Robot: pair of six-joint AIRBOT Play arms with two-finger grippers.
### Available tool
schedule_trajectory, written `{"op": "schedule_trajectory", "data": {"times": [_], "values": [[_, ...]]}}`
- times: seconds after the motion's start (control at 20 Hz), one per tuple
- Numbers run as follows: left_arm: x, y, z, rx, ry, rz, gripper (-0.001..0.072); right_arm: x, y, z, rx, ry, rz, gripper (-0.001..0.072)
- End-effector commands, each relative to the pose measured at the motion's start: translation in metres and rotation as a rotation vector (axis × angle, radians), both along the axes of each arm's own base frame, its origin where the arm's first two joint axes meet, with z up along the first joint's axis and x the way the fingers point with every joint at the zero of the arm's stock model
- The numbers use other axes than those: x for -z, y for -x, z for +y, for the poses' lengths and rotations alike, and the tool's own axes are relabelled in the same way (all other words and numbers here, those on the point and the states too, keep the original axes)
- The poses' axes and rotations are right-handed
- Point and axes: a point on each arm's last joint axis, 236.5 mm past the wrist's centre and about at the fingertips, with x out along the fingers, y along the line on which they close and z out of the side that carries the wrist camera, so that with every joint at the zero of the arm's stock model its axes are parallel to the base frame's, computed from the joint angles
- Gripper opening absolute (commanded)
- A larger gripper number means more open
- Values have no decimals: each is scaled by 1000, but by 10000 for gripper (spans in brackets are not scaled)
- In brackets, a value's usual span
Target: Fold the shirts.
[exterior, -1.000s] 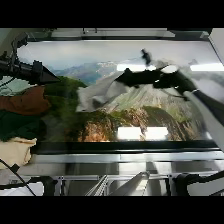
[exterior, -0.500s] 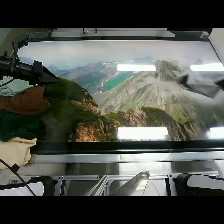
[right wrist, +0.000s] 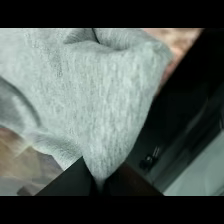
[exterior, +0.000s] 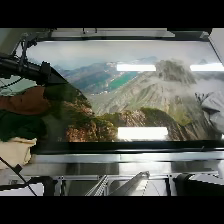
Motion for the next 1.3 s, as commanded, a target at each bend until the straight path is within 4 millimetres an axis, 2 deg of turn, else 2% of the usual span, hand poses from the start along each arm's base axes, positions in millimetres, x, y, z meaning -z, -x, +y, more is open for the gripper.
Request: {"op": "schedule_trajectory", "data": {"times": [0.0, 0.15, 0.3, 0.35, 0.4, 0.45, 0.65, 0.8, 0.85, 0.9, 0.95, 1.0, 1.1, 1.15, 1.25], "values": [[0, 6, -16, 42, -2, -3, 12, 31, 22, 12, 32, -41, 19, 13], [0, 8, -22, 55, -2, -4, 13, 37, 5, 25, 43, -72, -48, 13], [0, 8, -21, 54, -2, -3, 12, 35, 5, 32, 22, -91, -45, 15], [0, 8, -21, 53, -2, -3, 12, 34, 6, 36, 9, -99, -42, 114], [0, 7, -21, 53, -2, -3, 13, 32, 8, 41, -9, -116, -35, 451], [0, 8, -21, 53, -2, -3, 12, 31, 13, 45, -32, -130, -18, 714], [0, 8, -21, 55, -2, -1, 12, 11, 44, 49, -140, -163, 118, 702], [0, 10, -21, 60, -1, 2, 12, -12, 76, 51, -89, -226, 285, 676], [0, 10, -21, 61, -1, 3, 11, -16, 80, 51, -50, -227, 310, 500], [0, 10, -21, 62, -1, 1, 11, -20, 73, 50, -41, -213, 283, 198], [-2, 10, -21, 67, -3, -10, 11, -26, 60, 51, -47, -192, 238, 15], [-4, 11, -21, 78, -5, -32, 10, -34, 44, 54, -56, -174, 185, 13], [-17, 15, -21, 76, -9, -69, 4, -61, -5, 64, -96, -132, 5, 13], [-27, 18, -21, 74, -11, -96, 4, -80, -30, 76, -138, -119, -100, 14], [-48, 25, -21, 53, -17, -162, 4, -123, -73, 116, -273, -78, -269, 14]]}}
